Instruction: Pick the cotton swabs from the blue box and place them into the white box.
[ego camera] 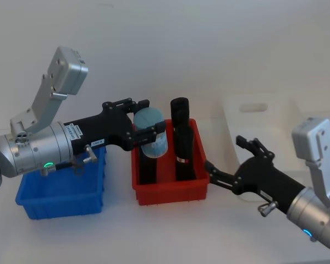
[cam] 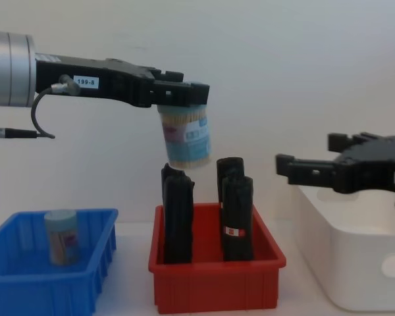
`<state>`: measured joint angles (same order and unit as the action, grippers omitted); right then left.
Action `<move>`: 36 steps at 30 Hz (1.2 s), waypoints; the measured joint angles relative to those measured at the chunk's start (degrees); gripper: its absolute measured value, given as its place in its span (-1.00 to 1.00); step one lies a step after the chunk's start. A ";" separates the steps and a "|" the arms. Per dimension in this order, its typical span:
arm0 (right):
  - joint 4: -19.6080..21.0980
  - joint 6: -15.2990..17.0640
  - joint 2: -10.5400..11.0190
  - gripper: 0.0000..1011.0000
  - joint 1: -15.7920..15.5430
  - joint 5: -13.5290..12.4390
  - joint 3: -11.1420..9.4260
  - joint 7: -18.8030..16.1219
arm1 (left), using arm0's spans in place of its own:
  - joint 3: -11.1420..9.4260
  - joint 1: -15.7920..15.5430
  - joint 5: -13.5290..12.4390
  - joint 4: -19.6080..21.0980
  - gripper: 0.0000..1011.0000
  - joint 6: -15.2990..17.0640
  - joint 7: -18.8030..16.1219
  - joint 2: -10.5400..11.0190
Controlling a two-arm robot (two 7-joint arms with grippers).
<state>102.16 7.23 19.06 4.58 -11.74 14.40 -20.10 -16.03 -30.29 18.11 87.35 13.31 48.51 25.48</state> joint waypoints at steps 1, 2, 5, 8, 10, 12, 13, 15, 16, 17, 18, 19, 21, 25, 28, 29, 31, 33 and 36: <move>0.00 0.19 -0.08 0.98 0.31 0.21 0.08 -0.65 | 0.00 -0.01 0.00 0.00 0.32 0.00 0.02 0.00; -0.07 0.56 -0.27 0.98 1.00 0.65 0.25 -1.91 | -0.01 -0.03 0.01 0.00 0.32 0.00 0.06 0.00; -0.35 1.10 -0.62 0.98 2.07 1.37 0.55 -3.78 | -0.02 -0.07 0.03 0.00 0.32 0.02 0.14 -0.02; -1.02 1.84 -1.28 0.98 3.93 2.55 1.07 -6.49 | -0.03 -0.10 0.04 0.00 0.32 0.04 0.23 -0.04; -1.53 2.27 -1.74 0.98 5.07 3.29 1.38 -8.10 | -0.03 -0.10 0.04 0.00 0.32 0.04 0.27 -0.04; -1.92 2.55 -2.08 0.98 5.84 3.80 1.59 -9.05 | -0.03 -0.11 0.04 0.00 0.32 0.04 0.30 -0.05; -2.04 2.66 -2.18 0.98 6.06 4.02 1.65 -9.44 | -0.03 -0.11 0.04 0.00 0.32 0.05 0.31 -0.06; -2.70 2.95 -2.64 0.98 7.11 4.65 1.93 -10.50 | -0.03 -0.13 0.04 0.00 0.32 0.05 0.34 -0.06; -3.11 3.16 -2.91 0.98 7.71 5.11 2.09 -11.20 | -0.03 -0.13 0.04 0.00 0.32 0.05 0.35 -0.06; -3.29 3.25 -3.04 0.98 7.97 5.29 2.18 -11.48 | -0.03 -0.14 0.04 0.00 0.33 0.05 0.36 -0.06; -3.29 3.25 -3.04 0.98 7.97 5.29 2.18 -11.48 | -0.03 -0.14 0.04 0.00 0.33 0.05 0.37 -0.06; -3.77 3.40 -3.37 0.98 8.62 5.64 2.38 -11.97 | -0.03 -0.15 0.04 0.00 0.32 0.05 0.37 -0.06; -4.44 3.61 -3.79 0.98 9.41 6.19 2.63 -12.63 | -0.03 -0.15 0.04 0.00 0.32 0.05 0.38 -0.06; -5.78 3.84 -4.57 0.98 10.77 7.07 3.10 -13.48 | -0.03 -0.17 0.03 0.00 0.32 0.05 0.40 -0.06; -7.26 3.93 -5.40 0.98 12.14 7.81 3.59 -14.24 | -0.03 -0.18 0.03 0.00 0.32 0.04 0.43 -0.06; -7.84 3.93 -5.71 0.98 12.63 8.15 3.77 -14.56 | -0.03 -0.18 0.03 0.00 0.32 0.04 0.44 -0.06; -8.86 3.93 -6.26 0.98 13.48 8.59 4.05 -14.98 | -0.03 -0.18 0.03 0.00 0.32 0.04 0.46 -0.06; -9.63 3.88 -6.64 0.98 14.06 8.84 4.25 -15.21 | -0.03 -0.18 0.03 0.00 0.32 0.04 0.46 -0.06; -10.57 3.73 -7.13 0.98 14.80 9.24 4.51 -15.62 | -0.03 -0.18 0.03 0.00 0.32 0.04 0.46 -0.06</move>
<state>91.59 10.96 11.93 19.38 -2.50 18.91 -35.72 -16.06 -30.47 18.14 87.36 13.35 48.98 25.42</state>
